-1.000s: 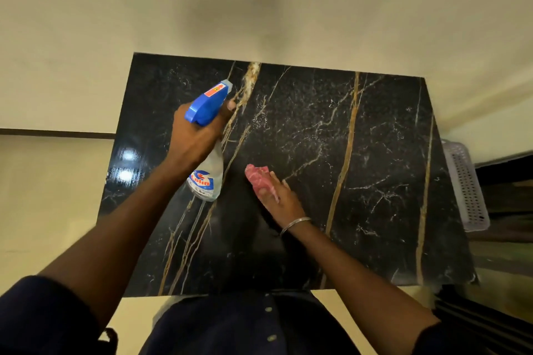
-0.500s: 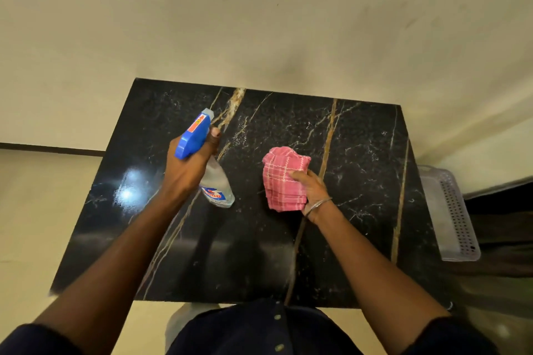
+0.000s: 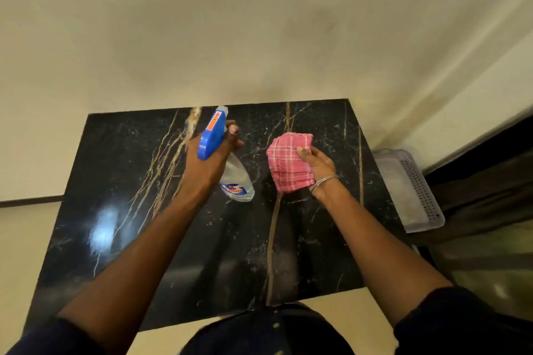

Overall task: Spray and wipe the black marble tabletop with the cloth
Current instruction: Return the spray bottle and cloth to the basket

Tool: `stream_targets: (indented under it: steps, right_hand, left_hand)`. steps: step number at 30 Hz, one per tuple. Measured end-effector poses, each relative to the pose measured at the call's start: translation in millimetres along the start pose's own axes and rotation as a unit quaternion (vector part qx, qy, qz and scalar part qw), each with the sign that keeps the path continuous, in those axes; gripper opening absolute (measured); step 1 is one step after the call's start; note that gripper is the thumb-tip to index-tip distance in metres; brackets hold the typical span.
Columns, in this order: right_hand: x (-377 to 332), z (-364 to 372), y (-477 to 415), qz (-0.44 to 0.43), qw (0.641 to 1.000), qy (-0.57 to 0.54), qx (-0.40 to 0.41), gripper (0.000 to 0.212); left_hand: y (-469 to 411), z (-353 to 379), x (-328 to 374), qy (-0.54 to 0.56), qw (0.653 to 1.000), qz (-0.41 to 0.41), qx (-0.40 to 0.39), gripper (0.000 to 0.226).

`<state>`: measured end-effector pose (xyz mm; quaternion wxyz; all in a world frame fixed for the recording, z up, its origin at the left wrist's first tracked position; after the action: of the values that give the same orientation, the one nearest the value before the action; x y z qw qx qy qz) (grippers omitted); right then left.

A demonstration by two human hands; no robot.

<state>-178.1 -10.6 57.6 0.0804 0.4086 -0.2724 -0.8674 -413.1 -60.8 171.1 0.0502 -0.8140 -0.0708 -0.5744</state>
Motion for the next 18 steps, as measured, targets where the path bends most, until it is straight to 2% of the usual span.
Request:
stream_targets:
  steps: [7,9,13,15,18]
  right_hand:
    - [-76.7,-56.9,-18.8,-0.064,0.997,-0.006,0.042,0.035]
    - [-99.0,-80.0,-30.6,-0.073,0.996,-0.001,0.049,0.043]
    - [-147.2,-139.4,-61.3,-0.076,0.994,-0.022,0.074,0.047]
    - [-173.5,-172.1,-77.8,-0.079,0.993,-0.025,0.089,0.042]
    - [-207.0,-221.3,-102.0,-0.099,0.988,-0.023,0.117,0.016]
  left_hand:
    - [-20.0,86.5,42.9,0.002,0.996,0.039,-0.075,0.024]
    - [-26.5,118.1,56.0,-0.003,0.995,0.051,-0.091,0.03]
    - [-43.2,192.8,76.2,-0.011,0.99,0.058,-0.126,0.058]
    - [-53.3,235.1,83.5,-0.004,0.988,0.065,-0.141,0.065]
    - [-66.5,298.9,97.9,-0.021,0.982,0.068,-0.174,0.057]
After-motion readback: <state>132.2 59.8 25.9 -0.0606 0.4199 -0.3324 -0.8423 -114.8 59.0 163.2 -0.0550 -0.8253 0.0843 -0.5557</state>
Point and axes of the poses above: each hand's wrist, its own y-axis away from the middle knuckle, its own z-axis out of the palm, x = y × z, the point moved 3 cm from there along -y, towards the middle knuckle, and after that the axes turned 15 degrees about -y, right-handed, at the moved point
